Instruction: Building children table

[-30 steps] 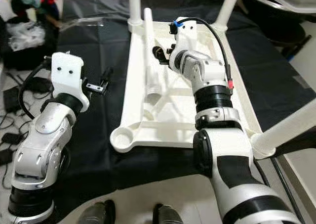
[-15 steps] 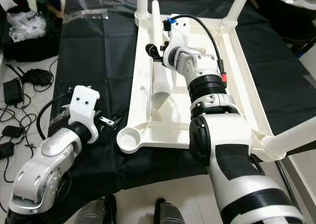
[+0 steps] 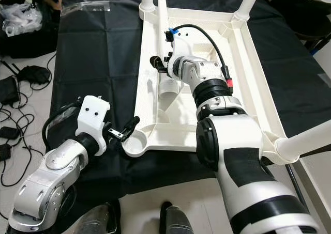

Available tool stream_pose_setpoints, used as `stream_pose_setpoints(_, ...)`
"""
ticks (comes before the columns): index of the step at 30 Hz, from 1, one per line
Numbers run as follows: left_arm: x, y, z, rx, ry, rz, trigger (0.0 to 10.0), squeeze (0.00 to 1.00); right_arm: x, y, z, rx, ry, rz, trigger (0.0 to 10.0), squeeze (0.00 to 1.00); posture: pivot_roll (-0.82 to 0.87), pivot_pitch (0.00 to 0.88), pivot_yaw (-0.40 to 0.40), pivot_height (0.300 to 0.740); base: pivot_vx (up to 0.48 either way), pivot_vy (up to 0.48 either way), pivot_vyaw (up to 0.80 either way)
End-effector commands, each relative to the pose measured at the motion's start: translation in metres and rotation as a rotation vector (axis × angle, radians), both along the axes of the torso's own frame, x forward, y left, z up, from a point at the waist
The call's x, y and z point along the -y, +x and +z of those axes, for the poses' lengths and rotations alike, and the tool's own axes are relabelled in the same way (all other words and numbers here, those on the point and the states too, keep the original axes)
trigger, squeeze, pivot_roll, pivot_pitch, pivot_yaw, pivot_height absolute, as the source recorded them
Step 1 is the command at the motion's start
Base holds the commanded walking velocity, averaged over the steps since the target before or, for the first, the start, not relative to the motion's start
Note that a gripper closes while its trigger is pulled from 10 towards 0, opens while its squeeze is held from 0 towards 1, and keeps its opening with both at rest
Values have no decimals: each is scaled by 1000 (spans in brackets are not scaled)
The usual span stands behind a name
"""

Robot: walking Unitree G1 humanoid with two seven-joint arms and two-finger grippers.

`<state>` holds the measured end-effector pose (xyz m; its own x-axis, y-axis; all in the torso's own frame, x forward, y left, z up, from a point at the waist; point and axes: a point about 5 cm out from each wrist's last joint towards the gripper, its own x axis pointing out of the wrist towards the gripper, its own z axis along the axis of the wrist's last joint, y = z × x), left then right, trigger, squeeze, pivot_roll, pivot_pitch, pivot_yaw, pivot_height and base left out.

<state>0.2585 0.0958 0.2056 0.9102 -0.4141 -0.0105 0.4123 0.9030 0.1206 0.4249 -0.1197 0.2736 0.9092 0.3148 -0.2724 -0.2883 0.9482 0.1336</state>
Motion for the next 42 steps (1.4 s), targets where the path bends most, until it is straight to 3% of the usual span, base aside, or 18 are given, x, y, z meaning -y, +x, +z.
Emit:
stream_pose_setpoints(1, 1, -3, -1, -6, 6, -8, 10000, 0, -4, -1, -5, -26, 6, 19, 10000, 0, 153, 306, -111, 740, 0, 0, 0)
stream_pose_setpoints(16, 2, -6, 1, 5, 13, 3, 10000, 0, -3, -4, -29, -111, 24, 33, 10000, 0, 148, 317, -116, 740, 0, 0, 0)
stream_pose_setpoints(17, 2, -6, 0, 3, 14, 6, 10000, 0, -2, -4, -29, -110, 34, 33, 0, 0, 148, 317, -116, 740, 0, 0, 0)
stream_pose_setpoints(31, -2, -6, 2, 13, 15, 30, 10000, 0, 3, -3, -22, -87, 70, 33, 0, 0, 157, 314, -121, 740, 0, 0, 0)
stream_pose_setpoints(36, -2, -5, 3, 18, 19, 36, 10000, 0, 7, -1, -15, -57, 124, 11, 0, 0, 155, 313, -118, 740, 0, 0, 0)
stream_pose_setpoints(42, -4, -4, 6, 34, 13, 51, 10000, 0, 29, 4, 14, 100, 212, -130, 0, 0, 166, 298, -119, 740, 0, 0, 0)
